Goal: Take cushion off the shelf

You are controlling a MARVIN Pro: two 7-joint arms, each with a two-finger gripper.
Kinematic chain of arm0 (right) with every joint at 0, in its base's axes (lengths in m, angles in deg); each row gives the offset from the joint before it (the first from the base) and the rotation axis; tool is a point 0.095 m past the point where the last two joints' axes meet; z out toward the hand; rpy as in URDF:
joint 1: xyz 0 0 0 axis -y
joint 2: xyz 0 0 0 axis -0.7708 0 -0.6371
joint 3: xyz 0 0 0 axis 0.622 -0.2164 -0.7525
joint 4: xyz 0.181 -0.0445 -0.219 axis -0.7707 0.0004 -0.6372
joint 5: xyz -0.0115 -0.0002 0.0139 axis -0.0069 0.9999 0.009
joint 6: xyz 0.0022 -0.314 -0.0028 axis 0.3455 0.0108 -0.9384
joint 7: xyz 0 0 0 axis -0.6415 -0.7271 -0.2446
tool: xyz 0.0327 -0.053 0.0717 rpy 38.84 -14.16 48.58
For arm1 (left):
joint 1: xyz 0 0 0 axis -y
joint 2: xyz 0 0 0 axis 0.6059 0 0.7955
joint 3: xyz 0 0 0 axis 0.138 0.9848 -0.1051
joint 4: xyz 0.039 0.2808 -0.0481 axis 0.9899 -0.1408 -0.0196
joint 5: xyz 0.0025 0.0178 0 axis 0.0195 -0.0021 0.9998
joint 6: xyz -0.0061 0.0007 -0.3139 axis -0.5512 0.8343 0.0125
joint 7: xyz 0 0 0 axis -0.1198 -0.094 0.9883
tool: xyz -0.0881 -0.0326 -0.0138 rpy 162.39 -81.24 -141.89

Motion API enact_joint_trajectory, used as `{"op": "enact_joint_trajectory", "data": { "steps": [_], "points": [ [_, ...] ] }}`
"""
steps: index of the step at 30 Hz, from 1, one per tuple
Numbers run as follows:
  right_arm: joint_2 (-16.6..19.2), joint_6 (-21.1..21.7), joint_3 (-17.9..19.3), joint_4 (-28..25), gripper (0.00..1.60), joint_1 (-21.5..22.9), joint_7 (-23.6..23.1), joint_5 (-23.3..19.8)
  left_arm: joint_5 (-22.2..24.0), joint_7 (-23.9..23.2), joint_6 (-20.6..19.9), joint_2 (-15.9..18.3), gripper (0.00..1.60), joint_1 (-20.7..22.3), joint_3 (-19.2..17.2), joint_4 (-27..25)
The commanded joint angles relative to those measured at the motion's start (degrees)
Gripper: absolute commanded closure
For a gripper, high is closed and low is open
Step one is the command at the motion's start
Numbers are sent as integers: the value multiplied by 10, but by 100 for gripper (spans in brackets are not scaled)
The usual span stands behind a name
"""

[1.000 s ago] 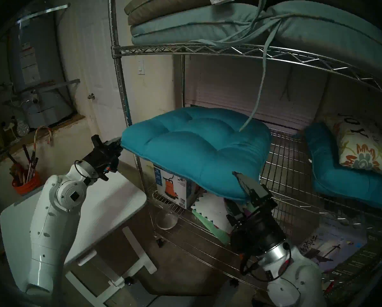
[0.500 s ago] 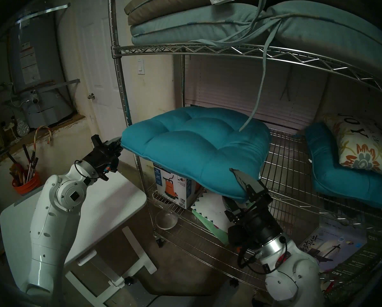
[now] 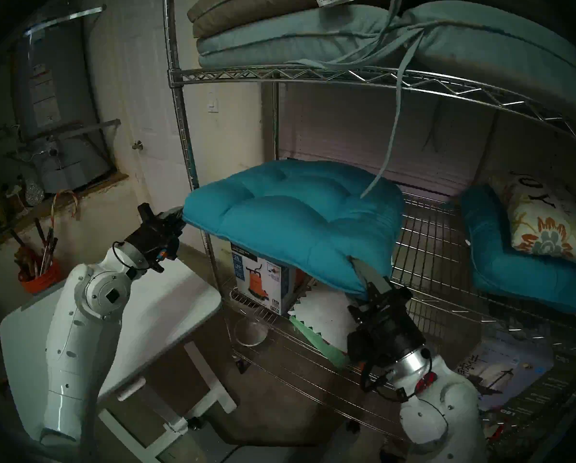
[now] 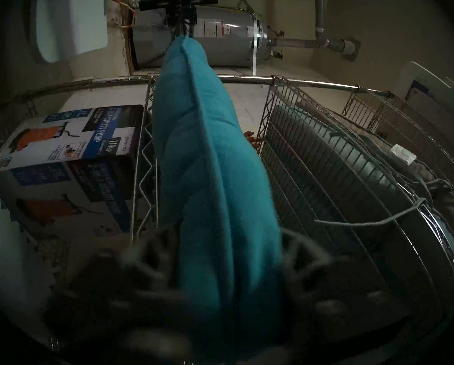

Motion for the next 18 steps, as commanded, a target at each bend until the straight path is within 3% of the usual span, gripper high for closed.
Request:
{"op": "enact_joint_trajectory", "data": {
  "steps": [1, 18],
  "points": [
    [1, -8, 7, -14, 160, 11, -7, -31, 0, 5, -1, 0, 160, 10, -4, -13],
    [-17, -17, -2, -26, 160, -14, -9, -40, 18, 7, 4, -19, 160, -9, -11, -30]
  ]
}}
